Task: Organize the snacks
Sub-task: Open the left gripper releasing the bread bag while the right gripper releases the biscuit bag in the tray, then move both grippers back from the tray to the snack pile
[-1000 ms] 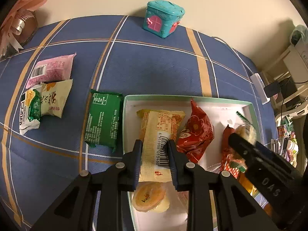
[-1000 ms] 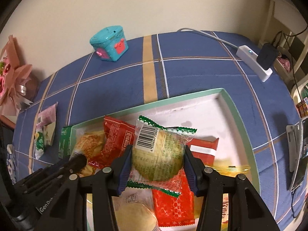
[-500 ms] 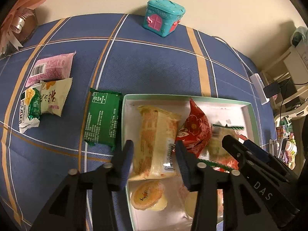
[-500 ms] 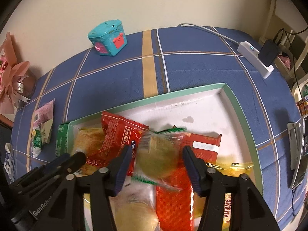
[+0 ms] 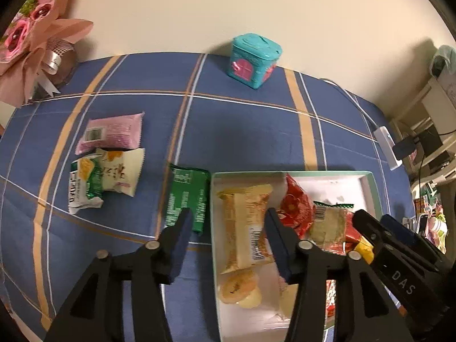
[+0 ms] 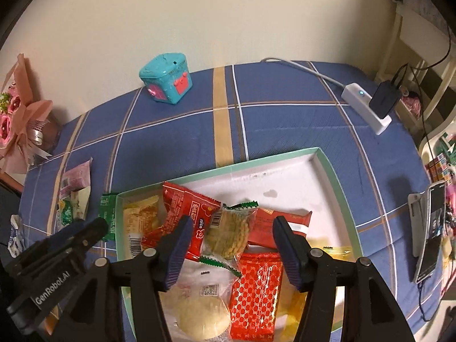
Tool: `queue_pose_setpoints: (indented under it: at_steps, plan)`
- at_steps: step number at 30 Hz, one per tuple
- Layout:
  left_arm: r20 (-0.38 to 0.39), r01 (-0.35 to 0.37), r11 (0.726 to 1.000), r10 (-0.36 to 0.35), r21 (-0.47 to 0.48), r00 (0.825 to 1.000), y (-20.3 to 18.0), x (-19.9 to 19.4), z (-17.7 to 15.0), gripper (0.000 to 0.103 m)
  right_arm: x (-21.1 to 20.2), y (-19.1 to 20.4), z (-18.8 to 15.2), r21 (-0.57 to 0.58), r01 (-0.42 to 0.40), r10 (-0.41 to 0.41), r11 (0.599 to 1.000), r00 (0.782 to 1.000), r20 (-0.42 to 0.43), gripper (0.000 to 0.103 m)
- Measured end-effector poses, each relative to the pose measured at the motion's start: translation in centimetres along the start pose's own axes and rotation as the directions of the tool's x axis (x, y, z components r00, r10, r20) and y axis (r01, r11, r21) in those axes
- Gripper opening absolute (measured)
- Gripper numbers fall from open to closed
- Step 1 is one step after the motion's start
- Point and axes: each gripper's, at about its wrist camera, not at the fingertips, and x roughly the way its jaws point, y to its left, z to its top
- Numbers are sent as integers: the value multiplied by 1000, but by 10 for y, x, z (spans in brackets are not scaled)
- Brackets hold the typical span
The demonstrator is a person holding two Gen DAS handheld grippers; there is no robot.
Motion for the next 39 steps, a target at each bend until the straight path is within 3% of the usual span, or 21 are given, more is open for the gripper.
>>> queue_pose_setpoints:
  at_steps: [2, 4, 9, 16, 24, 39]
  plan:
    - [1, -24, 1000, 24, -12, 1000, 4, 0, 1, 74, 0, 1, 0, -6, 4, -4, 1000, 1000, 0, 65]
    - [-1, -55, 998, 55, -23, 998, 8, 3, 1, 84, 1, 2, -1, -7, 9, -9, 1000, 1000, -1, 80]
    - [-12, -135, 990, 135, -48, 991, 22, 9, -1, 93, 5, 3, -2, -2, 7, -7, 1000, 1000, -3, 102]
    - [-20, -175, 981, 174, -83, 985, 40, 11, -3, 101, 6, 9, -3, -10, 13, -13, 1000, 1000, 5, 103]
    - [-12, -189, 979, 189, -75, 982, 59, 3, -2, 101, 2, 30, -3, -21, 7, -7, 1000, 1000, 9, 103]
    - [-36, -252, 938, 251, -236, 967, 170, -18, -7, 101, 4, 122, -14, -154, -31, 32, 988, 999, 0, 103]
